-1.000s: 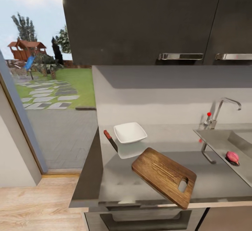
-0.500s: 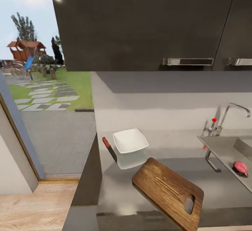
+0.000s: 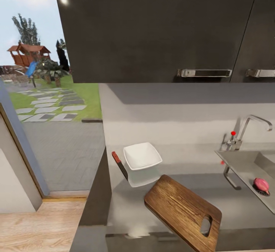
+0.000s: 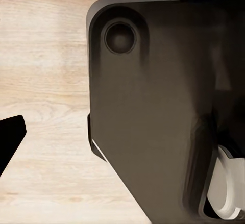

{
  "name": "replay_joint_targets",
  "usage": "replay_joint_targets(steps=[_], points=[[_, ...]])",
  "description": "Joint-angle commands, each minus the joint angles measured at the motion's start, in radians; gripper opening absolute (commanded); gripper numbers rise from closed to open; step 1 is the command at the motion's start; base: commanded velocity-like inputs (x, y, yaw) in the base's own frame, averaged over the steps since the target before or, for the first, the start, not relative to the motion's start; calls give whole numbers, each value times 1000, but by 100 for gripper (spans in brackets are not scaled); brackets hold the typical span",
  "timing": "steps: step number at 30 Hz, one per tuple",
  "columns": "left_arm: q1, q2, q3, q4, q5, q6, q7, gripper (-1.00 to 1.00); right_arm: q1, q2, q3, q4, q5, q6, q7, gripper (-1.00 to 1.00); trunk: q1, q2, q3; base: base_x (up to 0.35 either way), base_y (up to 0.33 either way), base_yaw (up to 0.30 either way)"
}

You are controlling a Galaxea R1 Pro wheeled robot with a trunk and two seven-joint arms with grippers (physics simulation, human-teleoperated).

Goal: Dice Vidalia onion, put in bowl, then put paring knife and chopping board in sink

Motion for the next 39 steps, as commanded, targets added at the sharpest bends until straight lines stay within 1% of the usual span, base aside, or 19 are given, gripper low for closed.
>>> replay_joint_targets(steps=[1,39], points=[[0,0,1,-2,1,0,0,100,0,0,0,0,0,-3,0,100,-4,7,2,0,0,0],[0,1,1,-2,1,0,0,100,0,0,0,0,0,-3,0,100,-150,273,121,0,0,0]])
